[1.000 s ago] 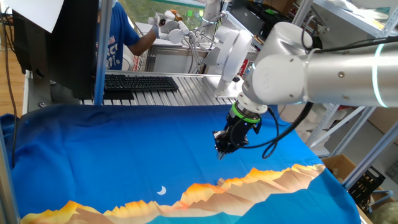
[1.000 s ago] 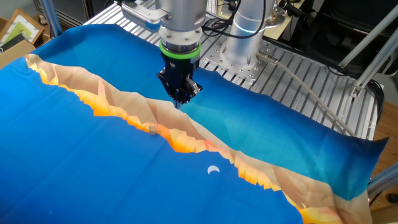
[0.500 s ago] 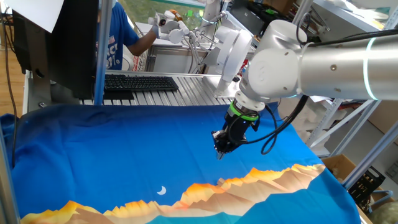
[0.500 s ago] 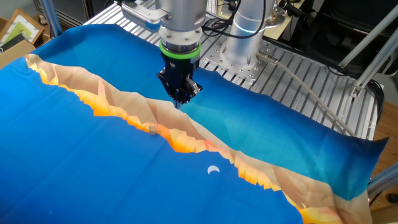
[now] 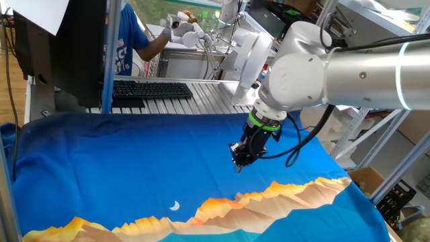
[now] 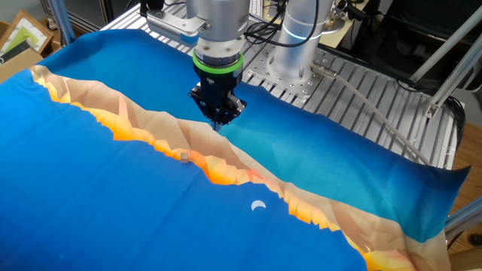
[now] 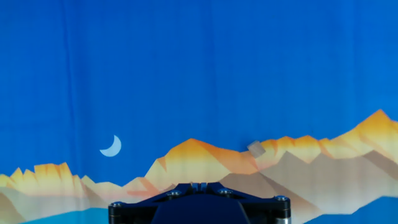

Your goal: Approach and touch the side of the small block

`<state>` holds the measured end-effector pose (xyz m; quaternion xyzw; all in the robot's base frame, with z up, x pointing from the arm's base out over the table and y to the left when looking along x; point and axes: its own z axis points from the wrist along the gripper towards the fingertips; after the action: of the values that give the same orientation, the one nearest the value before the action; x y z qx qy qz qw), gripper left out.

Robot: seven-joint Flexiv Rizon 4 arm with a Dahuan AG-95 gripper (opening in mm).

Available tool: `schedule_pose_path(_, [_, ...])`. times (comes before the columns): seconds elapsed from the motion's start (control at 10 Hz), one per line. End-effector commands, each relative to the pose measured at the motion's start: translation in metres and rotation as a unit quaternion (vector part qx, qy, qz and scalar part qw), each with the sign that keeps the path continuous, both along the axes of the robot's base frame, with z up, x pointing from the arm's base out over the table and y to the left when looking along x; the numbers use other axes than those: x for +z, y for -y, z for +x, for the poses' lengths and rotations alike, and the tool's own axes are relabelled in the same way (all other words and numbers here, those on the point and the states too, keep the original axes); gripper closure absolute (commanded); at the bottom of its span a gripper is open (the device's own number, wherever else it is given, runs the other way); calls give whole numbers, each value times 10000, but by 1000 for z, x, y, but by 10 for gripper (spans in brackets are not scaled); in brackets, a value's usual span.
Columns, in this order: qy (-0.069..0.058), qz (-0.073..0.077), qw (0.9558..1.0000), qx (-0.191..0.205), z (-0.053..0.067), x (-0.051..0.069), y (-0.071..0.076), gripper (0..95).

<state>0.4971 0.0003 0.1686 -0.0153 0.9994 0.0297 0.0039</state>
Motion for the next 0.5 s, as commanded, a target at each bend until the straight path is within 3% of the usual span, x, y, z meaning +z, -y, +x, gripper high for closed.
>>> schedule_pose_path(0.1, [4,-16,10000,45,0,-2,-1,950])
schedule_pose_path(0.4, [42,-54,9998,191,2,-9,-3,950])
schedule_pose_path(0.5, [76,-191,9990,396,3,-11,-3,950])
